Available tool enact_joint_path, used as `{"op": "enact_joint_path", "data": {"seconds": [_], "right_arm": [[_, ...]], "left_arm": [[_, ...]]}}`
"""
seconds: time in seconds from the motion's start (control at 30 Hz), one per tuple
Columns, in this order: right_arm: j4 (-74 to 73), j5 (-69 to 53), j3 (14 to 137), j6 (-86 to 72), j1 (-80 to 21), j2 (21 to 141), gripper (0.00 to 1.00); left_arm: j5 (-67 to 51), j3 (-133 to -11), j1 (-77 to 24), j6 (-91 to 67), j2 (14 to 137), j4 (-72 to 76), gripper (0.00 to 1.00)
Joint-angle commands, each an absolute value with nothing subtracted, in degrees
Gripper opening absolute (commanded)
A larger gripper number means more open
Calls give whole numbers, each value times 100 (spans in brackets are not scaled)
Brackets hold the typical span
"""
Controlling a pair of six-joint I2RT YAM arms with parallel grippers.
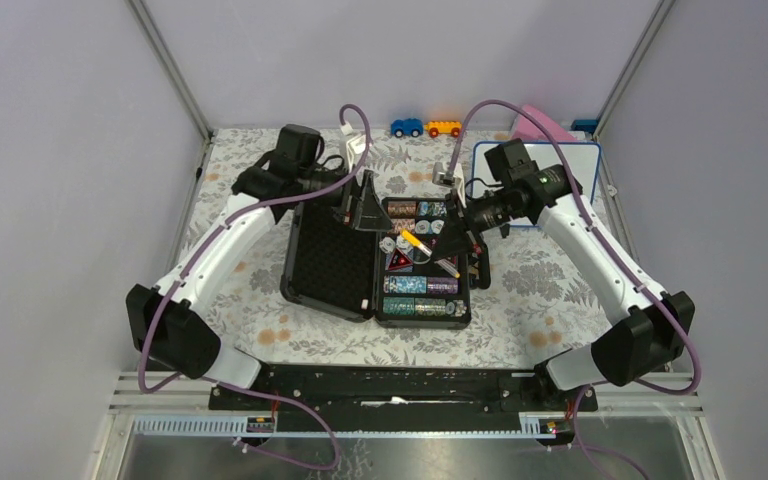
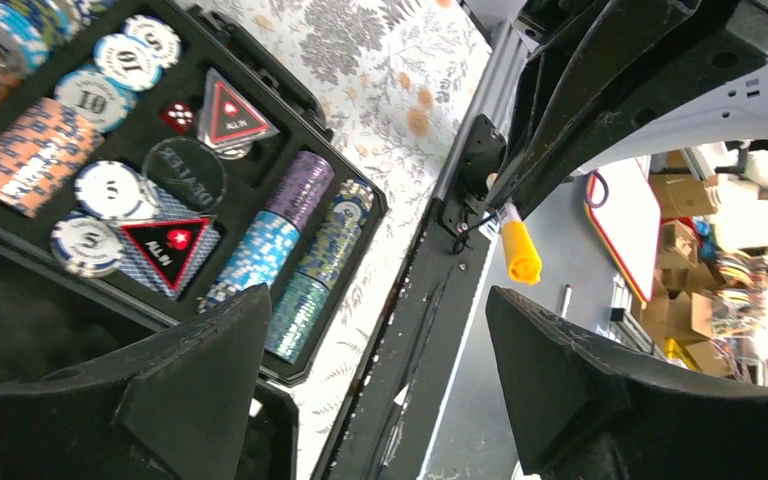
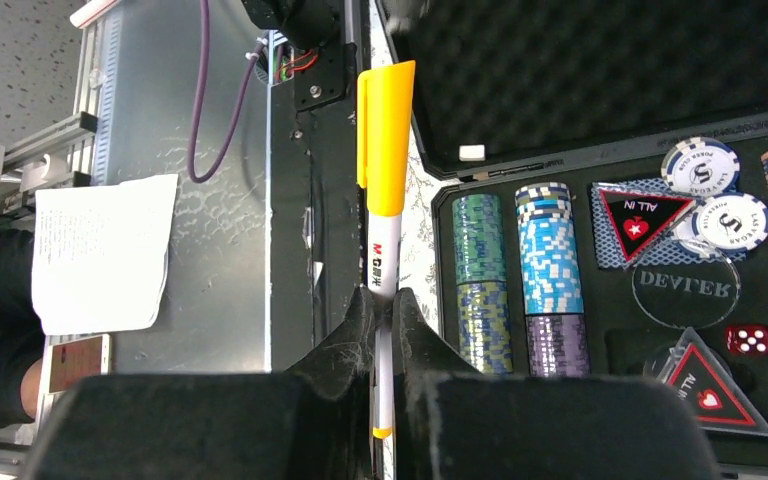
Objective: Write a sentence on the whiteboard
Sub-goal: Pass from the right arm to the left
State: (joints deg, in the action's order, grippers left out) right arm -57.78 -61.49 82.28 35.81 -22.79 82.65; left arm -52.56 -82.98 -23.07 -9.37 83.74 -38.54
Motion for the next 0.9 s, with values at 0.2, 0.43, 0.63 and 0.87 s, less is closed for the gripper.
{"op": "enact_joint_path", "data": {"seconds": [0.2,0.43,0.63,0.87], "right_arm": [[-5391,-5617,8360,3018,-2906,8354,1],[-5428,-5476,8437,3136,-2987,8420,1],[-5431,-5462,8325,3225,-2988,8389,0],[-5514,-5334,8512,3216,-3068,8520,0]], "left_arm": [[-5757,-8059,-2846,-1213,8314,-3357,71],[-6043,-7904,-2927,-1422,8263,-3167,60],[-6138,-7902,-2931,-1454,8165,-3080,60],[-6388,-7695,-2996,-1742,8248,-2802,50]]}}
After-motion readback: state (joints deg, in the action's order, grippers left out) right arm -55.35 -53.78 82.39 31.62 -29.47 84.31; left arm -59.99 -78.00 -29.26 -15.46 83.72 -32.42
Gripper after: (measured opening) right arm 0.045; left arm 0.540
